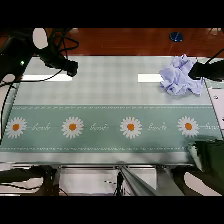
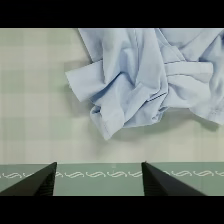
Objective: Fold the shirts.
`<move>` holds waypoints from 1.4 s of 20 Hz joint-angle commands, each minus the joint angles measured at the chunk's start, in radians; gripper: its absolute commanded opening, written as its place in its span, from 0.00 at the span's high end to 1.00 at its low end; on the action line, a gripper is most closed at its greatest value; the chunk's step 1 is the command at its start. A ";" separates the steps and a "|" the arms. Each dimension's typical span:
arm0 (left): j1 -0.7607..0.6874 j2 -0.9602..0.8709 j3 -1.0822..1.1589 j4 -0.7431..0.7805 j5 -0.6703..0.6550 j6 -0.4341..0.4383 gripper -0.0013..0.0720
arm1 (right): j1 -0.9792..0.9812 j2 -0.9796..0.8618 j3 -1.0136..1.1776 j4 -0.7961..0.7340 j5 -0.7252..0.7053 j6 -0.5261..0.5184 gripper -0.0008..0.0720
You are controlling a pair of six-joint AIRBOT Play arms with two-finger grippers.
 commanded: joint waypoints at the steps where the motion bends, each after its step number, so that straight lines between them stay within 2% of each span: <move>1: 0.000 -0.001 0.001 0.000 0.000 0.000 0.00 | 0.000 -0.002 0.001 0.002 -0.027 0.002 0.18; 4: 0.000 -0.008 0.001 -0.003 0.080 0.000 0.00 | 0.000 -0.003 0.001 0.005 -0.130 0.001 0.18; 6: -0.001 -0.017 0.001 -0.003 0.142 0.000 0.00 | -0.001 -0.011 0.001 -0.069 -0.235 0.018 0.20; 8: 0.000 -0.026 0.001 -0.003 0.196 0.000 0.00 | -0.007 -0.052 0.001 -0.224 -0.336 0.130 0.20; 10: 0.000 -0.034 0.001 -0.003 0.253 0.000 0.00 | -0.024 -0.123 0.001 -0.313 -0.375 0.179 0.20; 18: -0.001 -0.044 0.001 -0.003 0.236 0.000 0.00 | -0.108 -0.431 0.001 -0.274 -0.448 0.190 0.18; 25: -0.001 -0.045 0.001 -0.056 0.097 0.000 0.00 | -0.112 -0.579 0.001 -0.147 -0.531 0.205 0.18; 27: 0.000 -0.045 0.001 -0.069 0.085 0.000 0.00 | -0.112 -0.597 0.001 -0.146 -0.554 0.216 0.28; 28: -0.001 -0.045 0.001 -0.071 0.085 0.000 0.00 | -0.112 -0.600 0.001 -0.146 -0.568 0.217 0.44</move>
